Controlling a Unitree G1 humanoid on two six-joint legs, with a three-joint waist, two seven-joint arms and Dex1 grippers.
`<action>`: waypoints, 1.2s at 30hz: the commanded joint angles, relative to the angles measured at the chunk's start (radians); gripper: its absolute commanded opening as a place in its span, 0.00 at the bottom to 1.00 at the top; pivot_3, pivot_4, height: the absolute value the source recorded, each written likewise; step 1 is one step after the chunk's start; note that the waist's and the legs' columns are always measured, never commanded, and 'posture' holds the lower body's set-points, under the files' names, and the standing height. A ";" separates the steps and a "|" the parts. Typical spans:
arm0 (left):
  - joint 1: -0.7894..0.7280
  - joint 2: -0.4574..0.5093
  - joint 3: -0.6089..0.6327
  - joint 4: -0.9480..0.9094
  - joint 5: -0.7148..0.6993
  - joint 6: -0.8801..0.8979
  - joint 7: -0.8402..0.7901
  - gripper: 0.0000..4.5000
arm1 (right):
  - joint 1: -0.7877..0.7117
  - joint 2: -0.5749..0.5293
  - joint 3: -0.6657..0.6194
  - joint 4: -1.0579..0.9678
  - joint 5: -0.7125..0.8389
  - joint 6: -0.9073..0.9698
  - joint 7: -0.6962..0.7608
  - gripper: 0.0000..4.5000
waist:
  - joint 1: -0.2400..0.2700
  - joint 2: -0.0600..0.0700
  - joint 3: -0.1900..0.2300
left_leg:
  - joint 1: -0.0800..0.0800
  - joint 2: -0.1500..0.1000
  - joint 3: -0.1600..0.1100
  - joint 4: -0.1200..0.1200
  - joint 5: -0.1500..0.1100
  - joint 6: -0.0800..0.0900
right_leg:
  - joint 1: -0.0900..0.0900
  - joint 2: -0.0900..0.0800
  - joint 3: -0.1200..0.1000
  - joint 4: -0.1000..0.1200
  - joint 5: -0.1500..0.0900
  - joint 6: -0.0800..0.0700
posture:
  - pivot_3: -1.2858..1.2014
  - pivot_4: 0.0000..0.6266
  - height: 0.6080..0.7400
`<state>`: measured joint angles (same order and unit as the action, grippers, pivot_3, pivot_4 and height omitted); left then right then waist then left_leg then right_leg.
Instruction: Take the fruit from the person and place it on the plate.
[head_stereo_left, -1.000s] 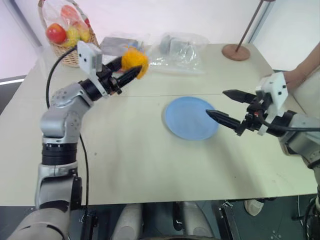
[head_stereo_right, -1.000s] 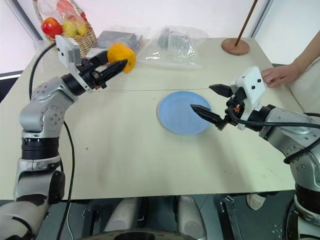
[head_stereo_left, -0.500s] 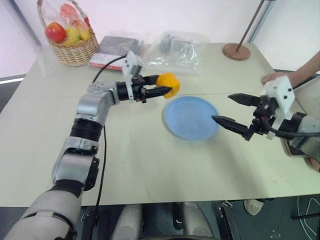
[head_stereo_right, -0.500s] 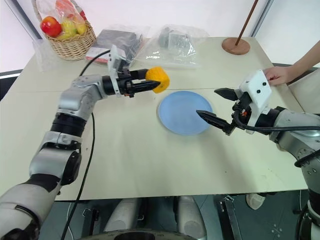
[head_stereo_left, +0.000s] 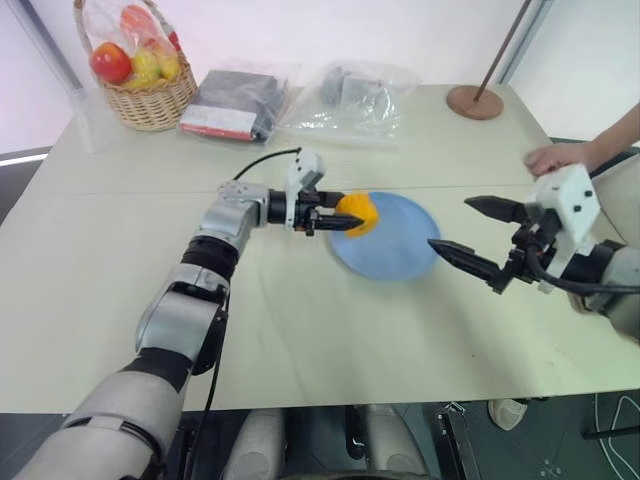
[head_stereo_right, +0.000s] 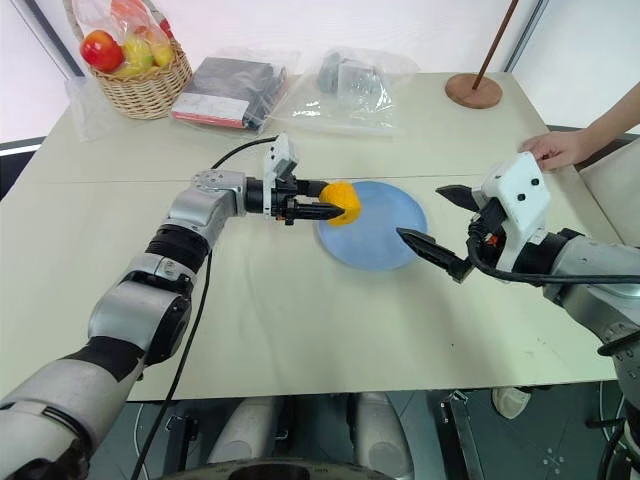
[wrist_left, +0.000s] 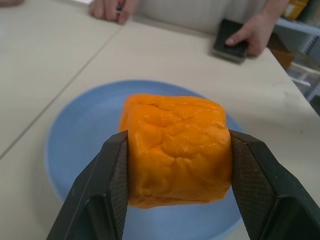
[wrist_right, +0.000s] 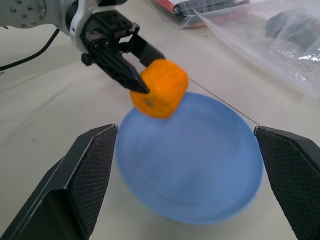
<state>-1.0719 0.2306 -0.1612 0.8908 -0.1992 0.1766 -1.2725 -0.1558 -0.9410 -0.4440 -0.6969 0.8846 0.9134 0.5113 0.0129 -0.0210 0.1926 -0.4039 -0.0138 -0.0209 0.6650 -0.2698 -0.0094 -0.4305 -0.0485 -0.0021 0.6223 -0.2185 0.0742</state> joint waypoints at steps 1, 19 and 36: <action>-0.032 -0.004 -0.010 -0.008 0.026 -0.029 -0.035 0.54 | 0.002 0.001 -0.046 -0.037 0.027 0.004 -0.023 1.00 | 0.000 0.000 0.000 | 0.000 0.000 0.000 0.000 0.000 0.000 | 0.000 0.000 0.000 0.000 0.000 0.000 | 0.52 0.24 1.00; -0.122 -0.002 0.078 0.044 0.015 -0.046 0.015 0.99 | 0.029 -0.020 -0.083 -0.043 0.075 0.007 -0.053 1.00 | 0.000 0.000 0.000 | -0.001 0.000 -0.001 0.002 0.000 0.000 | 0.000 0.000 0.000 0.001 0.000 0.000 | 0.52 0.24 1.00; 0.039 0.428 0.188 -0.393 -0.099 0.208 -0.130 0.99 | -0.021 -0.098 0.036 0.095 -0.076 -0.110 0.144 1.00 | -0.009 0.000 0.000 | 0.001 0.000 0.000 0.002 0.000 0.001 | -0.002 0.000 0.000 0.007 0.001 0.001 | 0.52 0.24 1.00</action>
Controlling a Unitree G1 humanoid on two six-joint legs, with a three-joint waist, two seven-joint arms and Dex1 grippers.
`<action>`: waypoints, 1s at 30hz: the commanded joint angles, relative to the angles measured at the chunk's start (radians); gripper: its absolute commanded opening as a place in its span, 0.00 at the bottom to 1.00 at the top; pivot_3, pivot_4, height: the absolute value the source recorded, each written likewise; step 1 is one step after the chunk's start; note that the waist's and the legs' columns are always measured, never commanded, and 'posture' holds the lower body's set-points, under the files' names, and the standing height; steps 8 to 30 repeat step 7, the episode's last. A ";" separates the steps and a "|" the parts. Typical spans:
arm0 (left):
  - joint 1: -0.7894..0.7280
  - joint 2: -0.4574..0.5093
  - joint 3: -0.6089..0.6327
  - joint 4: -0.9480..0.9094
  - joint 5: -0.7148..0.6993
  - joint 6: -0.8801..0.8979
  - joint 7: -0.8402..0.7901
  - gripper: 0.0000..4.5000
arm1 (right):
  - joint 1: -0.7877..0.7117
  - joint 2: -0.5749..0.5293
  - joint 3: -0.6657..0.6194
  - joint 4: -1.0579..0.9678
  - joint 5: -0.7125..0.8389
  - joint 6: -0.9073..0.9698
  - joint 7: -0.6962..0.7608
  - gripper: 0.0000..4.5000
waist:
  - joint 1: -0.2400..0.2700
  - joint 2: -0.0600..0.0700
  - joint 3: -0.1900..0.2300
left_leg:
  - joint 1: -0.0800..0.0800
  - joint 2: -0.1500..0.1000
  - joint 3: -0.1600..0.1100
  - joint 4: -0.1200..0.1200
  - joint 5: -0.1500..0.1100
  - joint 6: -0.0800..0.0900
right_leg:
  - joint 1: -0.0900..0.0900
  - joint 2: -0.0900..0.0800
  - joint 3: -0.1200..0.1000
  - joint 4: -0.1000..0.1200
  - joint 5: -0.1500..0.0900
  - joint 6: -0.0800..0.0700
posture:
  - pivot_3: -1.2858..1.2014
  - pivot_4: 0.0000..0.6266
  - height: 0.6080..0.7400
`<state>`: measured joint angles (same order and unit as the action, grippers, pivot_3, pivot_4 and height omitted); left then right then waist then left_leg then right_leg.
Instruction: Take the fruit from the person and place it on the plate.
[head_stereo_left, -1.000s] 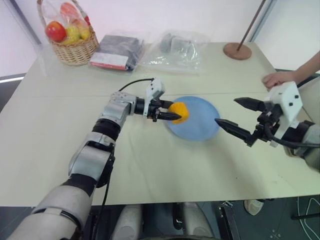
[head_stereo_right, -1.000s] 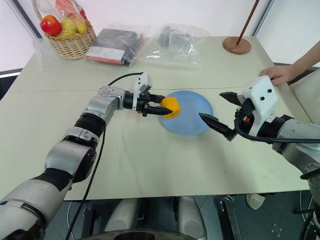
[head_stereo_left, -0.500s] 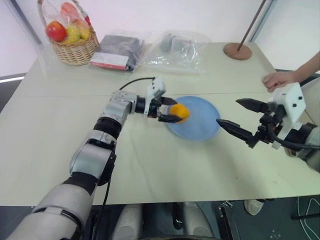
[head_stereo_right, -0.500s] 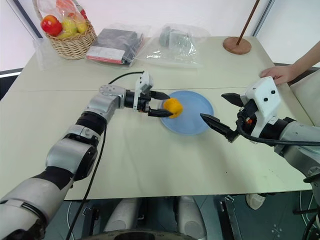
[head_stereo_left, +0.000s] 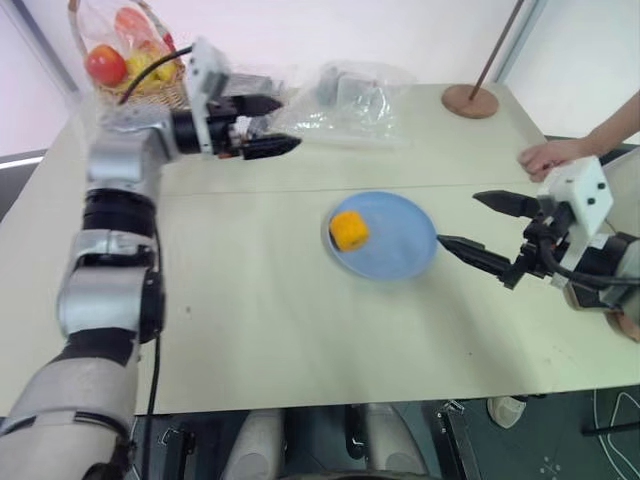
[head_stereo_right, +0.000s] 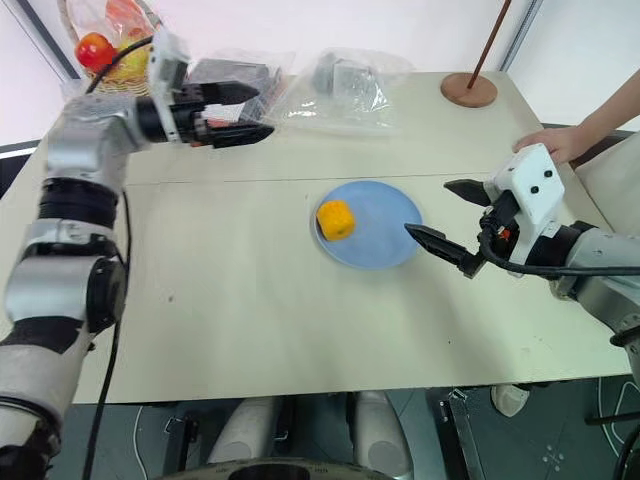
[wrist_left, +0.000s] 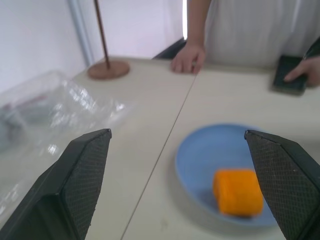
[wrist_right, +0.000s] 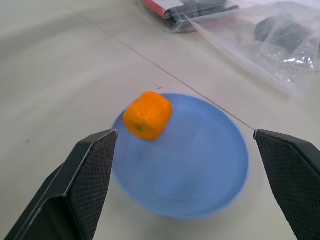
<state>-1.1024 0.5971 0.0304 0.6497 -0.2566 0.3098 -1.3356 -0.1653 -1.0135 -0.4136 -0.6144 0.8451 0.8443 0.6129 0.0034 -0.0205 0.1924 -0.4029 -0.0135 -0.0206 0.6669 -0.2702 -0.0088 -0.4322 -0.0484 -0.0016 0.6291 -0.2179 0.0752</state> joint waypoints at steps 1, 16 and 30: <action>0.124 0.095 -0.003 -0.223 -0.060 0.114 -0.089 0.99 | -0.016 -0.032 0.016 0.019 -0.049 -0.049 0.057 1.00 | 0.000 0.000 0.000 | 0.000 0.000 0.000 0.000 0.000 0.000 | 0.000 0.000 0.000 0.000 0.000 0.000 | 0.52 0.24 1.00; 0.338 0.195 0.041 -0.471 -0.134 0.240 -0.067 0.99 | -0.051 -0.032 0.052 0.058 -0.095 -0.083 0.106 1.00 | 0.009 0.000 0.000 | -0.001 0.000 0.000 0.001 0.000 0.000 | 0.000 -0.001 0.000 0.000 0.000 0.000 | 0.52 0.24 1.00; 0.338 0.195 0.041 -0.471 -0.134 0.240 -0.067 0.99 | -0.051 -0.032 0.052 0.058 -0.095 -0.083 0.106 1.00 | 0.009 0.000 0.000 | -0.001 0.000 0.000 0.001 0.000 0.000 | 0.000 -0.001 0.000 0.000 0.000 0.000 | 0.52 0.24 1.00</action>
